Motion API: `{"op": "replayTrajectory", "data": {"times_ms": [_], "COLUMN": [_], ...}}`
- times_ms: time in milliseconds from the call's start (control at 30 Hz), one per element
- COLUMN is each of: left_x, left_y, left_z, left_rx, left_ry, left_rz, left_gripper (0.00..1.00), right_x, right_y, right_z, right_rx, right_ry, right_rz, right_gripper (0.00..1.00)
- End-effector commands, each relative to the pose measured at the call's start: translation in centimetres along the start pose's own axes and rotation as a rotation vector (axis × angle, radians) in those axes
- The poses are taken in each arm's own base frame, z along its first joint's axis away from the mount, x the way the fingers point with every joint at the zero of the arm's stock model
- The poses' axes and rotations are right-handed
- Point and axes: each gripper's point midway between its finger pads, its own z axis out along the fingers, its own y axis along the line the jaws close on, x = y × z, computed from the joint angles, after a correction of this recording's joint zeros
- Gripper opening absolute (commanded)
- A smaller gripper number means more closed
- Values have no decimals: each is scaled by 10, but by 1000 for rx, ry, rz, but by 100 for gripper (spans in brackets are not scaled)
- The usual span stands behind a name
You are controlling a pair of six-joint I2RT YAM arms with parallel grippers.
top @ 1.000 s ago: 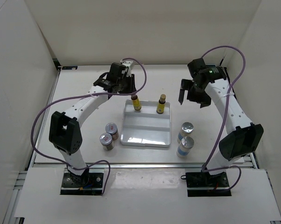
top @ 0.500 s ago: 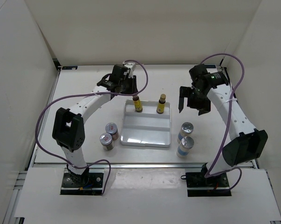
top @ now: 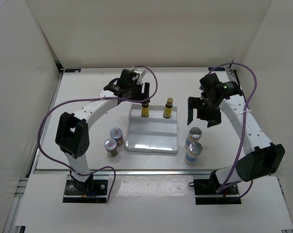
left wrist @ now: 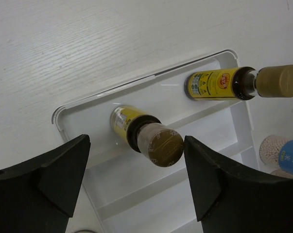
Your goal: Organize the condiment bottles
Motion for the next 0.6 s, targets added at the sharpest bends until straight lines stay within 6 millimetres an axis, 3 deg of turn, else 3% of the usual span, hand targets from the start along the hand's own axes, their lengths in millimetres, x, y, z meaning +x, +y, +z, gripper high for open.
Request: {"op": "replayTrajectory", "data": {"times_ms": [0, 133, 300, 467, 567], "left_x": [-21, -24, -31, -51, -66], "left_y": [-17, -18, -18, -15, -10], "left_z": [-21, -24, -30, -51, -79], "left_rx": [39, 41, 36, -6, -56], "left_ry": [-59, -68, -90, -151, -215], "left_rz": [18, 19, 21, 32, 56], "left_gripper": [90, 99, 99, 99, 99], "right_x": [16, 22, 34, 40, 38], "right_y": [-2, -8, -6, -6, -4], "right_z": [-4, -1, 9, 29, 41], "right_rx": [-7, 33, 43, 64, 70], "right_ry": [34, 47, 88, 121, 132], "right_rz": [-19, -17, -24, -20, 2], "right_gripper": [100, 100, 100, 100, 100]}}
